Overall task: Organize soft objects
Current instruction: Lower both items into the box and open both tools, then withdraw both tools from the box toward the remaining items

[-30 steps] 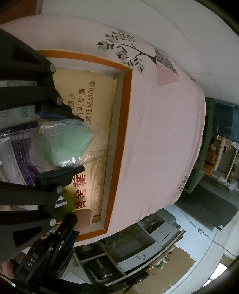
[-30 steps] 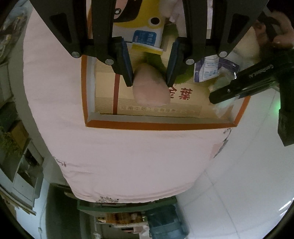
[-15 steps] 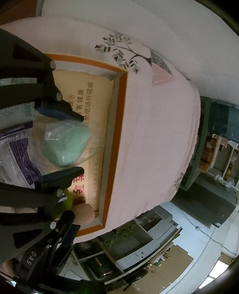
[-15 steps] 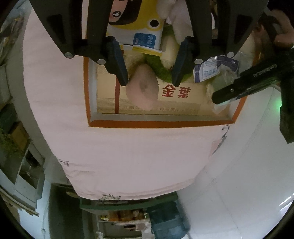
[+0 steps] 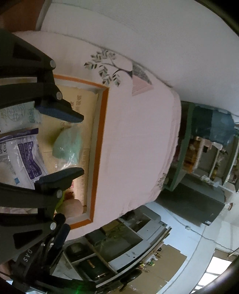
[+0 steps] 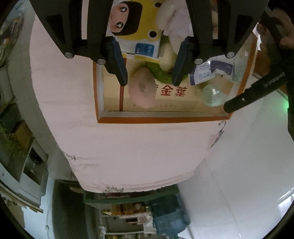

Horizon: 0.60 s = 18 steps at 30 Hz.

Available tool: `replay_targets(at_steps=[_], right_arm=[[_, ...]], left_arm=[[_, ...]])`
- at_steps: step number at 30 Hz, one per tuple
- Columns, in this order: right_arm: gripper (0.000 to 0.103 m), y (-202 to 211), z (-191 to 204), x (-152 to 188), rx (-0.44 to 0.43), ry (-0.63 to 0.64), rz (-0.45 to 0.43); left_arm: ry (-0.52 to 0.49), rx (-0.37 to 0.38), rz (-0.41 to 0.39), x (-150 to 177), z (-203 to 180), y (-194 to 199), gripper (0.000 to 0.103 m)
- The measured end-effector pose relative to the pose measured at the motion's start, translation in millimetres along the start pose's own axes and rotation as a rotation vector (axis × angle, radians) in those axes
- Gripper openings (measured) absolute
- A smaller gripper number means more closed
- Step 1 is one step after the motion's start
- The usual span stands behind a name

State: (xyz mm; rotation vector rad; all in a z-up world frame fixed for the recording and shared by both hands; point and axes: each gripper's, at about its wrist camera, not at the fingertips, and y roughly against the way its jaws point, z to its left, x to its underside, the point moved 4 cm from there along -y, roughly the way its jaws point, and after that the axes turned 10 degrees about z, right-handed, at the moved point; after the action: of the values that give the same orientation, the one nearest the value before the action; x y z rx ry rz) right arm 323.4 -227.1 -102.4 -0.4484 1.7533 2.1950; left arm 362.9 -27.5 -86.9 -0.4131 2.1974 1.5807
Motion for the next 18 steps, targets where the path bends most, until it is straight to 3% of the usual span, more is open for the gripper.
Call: replay_targets(at_steps=[18], right_arm=[[0.051,36,20,24,-0.005,0.03,-0.048]], left_arm=[[-0.037,-0.017,-0.107,18,-14,52,0.05]])
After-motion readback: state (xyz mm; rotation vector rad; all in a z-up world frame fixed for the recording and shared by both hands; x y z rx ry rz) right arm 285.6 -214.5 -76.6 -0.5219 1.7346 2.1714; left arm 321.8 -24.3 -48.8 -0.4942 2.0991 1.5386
